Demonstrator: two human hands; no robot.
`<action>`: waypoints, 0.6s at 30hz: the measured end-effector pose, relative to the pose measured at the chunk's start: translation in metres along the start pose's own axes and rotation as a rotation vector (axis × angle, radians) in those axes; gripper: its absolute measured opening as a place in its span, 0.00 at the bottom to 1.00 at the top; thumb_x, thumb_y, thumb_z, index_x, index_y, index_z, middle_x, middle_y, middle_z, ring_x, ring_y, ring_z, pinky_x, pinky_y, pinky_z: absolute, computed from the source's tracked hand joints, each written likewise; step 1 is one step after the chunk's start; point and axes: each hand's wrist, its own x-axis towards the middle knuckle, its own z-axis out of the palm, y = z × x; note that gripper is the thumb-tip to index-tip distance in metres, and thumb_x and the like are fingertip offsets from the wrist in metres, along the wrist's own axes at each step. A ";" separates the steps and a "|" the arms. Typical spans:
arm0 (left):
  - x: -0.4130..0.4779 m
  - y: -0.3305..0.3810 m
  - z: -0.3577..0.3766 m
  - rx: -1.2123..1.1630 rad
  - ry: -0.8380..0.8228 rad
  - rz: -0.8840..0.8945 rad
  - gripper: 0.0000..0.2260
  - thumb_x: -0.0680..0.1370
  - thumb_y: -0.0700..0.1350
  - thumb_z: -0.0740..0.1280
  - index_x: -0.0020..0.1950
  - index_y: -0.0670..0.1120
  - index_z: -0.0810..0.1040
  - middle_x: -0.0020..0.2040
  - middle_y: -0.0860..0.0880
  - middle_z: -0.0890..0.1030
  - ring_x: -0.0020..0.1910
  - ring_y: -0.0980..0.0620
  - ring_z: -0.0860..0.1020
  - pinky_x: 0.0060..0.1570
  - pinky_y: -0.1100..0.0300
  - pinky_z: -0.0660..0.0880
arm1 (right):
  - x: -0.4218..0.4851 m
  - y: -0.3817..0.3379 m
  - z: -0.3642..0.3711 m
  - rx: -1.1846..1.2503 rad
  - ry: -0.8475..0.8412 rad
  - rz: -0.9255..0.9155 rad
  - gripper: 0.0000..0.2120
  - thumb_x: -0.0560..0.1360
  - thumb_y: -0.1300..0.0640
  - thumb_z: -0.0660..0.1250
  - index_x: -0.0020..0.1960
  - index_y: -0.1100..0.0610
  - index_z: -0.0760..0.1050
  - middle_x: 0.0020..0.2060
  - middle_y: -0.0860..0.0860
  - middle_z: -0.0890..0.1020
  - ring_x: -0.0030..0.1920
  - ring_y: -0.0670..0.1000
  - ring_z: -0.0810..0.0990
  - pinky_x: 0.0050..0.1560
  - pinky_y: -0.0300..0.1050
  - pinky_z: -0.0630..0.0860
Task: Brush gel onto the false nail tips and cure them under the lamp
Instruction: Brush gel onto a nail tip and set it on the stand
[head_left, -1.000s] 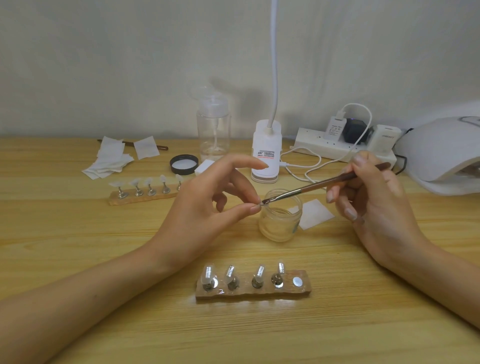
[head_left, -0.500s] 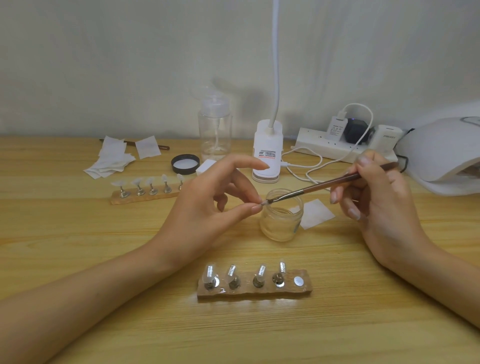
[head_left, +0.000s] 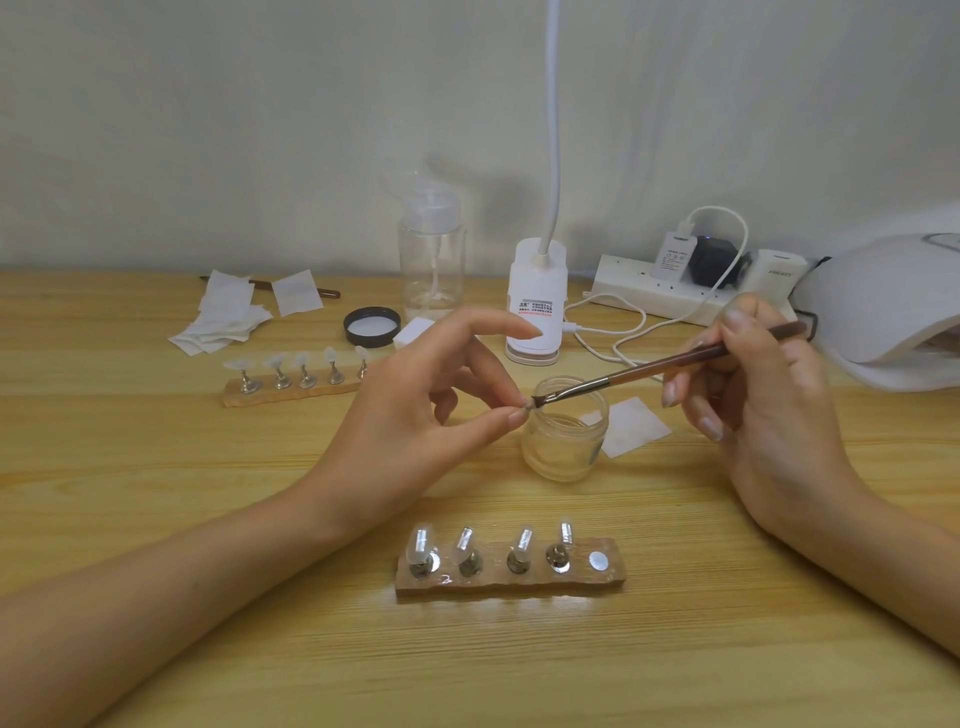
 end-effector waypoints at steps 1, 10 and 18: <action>0.000 0.000 0.000 -0.001 -0.001 0.001 0.19 0.75 0.40 0.73 0.64 0.50 0.77 0.41 0.53 0.83 0.44 0.54 0.83 0.34 0.46 0.68 | 0.000 0.000 0.000 -0.001 -0.001 -0.005 0.12 0.81 0.54 0.56 0.39 0.52 0.70 0.28 0.54 0.80 0.20 0.47 0.66 0.23 0.35 0.67; 0.000 -0.001 -0.001 0.006 0.001 0.000 0.19 0.75 0.40 0.73 0.64 0.50 0.77 0.41 0.55 0.84 0.44 0.54 0.83 0.34 0.46 0.69 | 0.001 0.001 -0.003 -0.026 0.007 -0.018 0.12 0.81 0.54 0.56 0.40 0.52 0.71 0.28 0.54 0.80 0.21 0.47 0.67 0.23 0.35 0.66; 0.000 -0.001 0.000 -0.006 0.005 -0.011 0.19 0.75 0.41 0.73 0.63 0.52 0.77 0.41 0.54 0.83 0.45 0.53 0.84 0.34 0.46 0.68 | 0.001 0.001 -0.003 0.003 0.034 -0.046 0.14 0.82 0.54 0.56 0.38 0.49 0.72 0.27 0.53 0.80 0.20 0.47 0.65 0.23 0.34 0.66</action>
